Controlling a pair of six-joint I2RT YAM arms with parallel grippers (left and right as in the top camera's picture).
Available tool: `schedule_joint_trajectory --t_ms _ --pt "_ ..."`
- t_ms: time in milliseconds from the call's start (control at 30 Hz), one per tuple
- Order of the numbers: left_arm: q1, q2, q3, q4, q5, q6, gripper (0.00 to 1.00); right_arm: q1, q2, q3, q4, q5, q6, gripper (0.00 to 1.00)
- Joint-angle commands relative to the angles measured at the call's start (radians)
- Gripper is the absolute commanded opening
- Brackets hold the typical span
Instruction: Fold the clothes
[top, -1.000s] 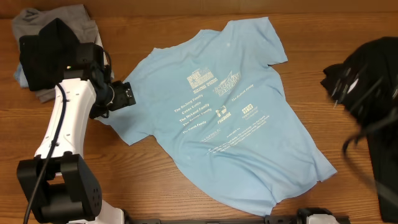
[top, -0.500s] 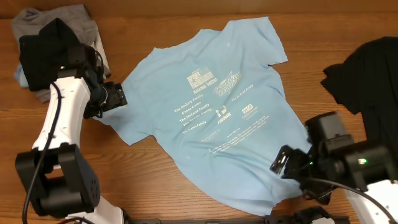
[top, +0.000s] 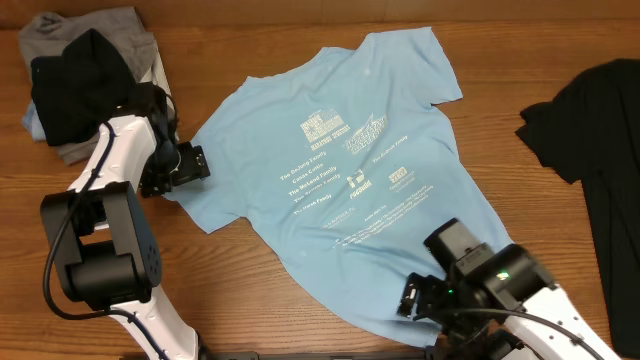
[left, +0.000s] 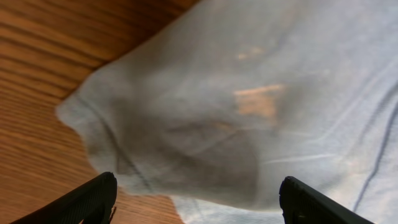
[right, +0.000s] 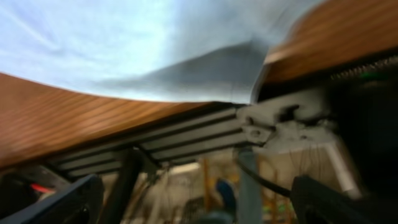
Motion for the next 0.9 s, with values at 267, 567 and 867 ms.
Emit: schedule_joint_trajectory --t_ms 267,567,867 --pt "0.066 0.005 -0.001 0.003 -0.024 -0.025 0.89 0.081 0.048 -0.171 0.197 -0.011 0.154 1.00" --pt "0.066 0.005 -0.001 0.003 -0.016 -0.025 0.93 0.082 0.124 -0.171 0.262 0.058 0.242 1.00" --pt "0.066 0.005 -0.001 0.002 -0.016 -0.025 0.95 0.082 0.245 -0.171 0.266 0.093 0.294 1.00"
